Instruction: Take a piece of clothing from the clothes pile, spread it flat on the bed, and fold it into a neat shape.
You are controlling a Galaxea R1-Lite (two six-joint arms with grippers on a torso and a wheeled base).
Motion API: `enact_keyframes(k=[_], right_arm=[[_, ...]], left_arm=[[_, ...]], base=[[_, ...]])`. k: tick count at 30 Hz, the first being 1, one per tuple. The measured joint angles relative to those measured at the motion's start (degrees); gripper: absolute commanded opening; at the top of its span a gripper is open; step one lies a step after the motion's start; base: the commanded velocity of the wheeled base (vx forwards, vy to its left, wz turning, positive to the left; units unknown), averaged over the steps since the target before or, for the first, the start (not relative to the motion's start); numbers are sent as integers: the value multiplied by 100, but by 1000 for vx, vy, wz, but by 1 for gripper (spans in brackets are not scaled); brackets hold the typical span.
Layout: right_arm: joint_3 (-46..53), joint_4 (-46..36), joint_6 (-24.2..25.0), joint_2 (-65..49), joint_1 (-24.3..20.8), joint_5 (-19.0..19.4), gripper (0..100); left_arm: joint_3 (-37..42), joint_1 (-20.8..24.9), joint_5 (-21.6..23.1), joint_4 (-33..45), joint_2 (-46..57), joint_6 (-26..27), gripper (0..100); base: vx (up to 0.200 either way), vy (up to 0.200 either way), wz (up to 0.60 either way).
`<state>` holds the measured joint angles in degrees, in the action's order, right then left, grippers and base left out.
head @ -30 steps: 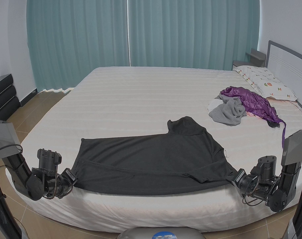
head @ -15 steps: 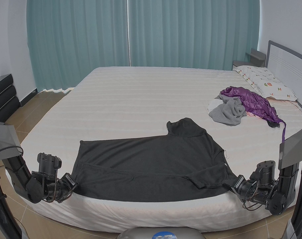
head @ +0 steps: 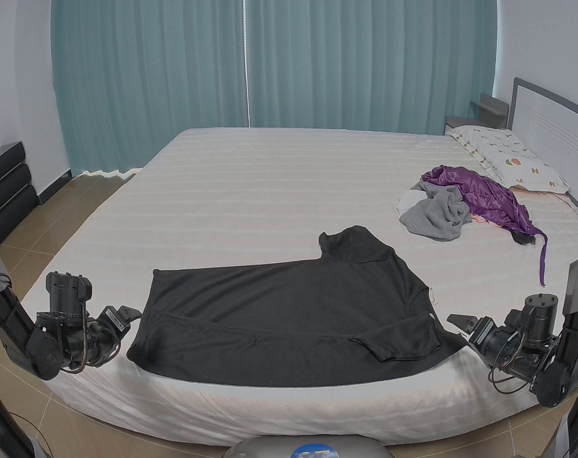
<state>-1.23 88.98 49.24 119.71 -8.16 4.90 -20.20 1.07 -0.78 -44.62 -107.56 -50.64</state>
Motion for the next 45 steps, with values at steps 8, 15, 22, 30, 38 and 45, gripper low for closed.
enact_keyframes(k=[8, 15, 22, 30, 38, 45], right_arm=[[-17, 0, -140, -107, 408, 216, 100], [-28, -2, -167, -116, 612, 621, 100], [-4, 0, -154, -96, 673, 842, 100], [11, 0, -154, -28, 647, 856, 100], [13, 0, -169, 88, 614, 859, 100], [18, 0, -180, 112, 603, 859, 100]], left_arm=[[-675, -107, 630, 535, 271, 694, 100], [-1568, -105, 1093, 994, -223, 1673, 100], [-2022, -4, 1164, 1039, -897, 2500, 100], [-2467, 138, 1112, 1035, -1471, 2454, 100], [-2542, 154, 1107, 836, -1736, 2439, 0], [-2508, 149, 1085, 836, -1777, 2254, 0]], base=[[0, 0, 0], [0, 0, 0], [0, 0, 0], [0, 0, 0], [0, 0, 0], [0, 0, 0]])
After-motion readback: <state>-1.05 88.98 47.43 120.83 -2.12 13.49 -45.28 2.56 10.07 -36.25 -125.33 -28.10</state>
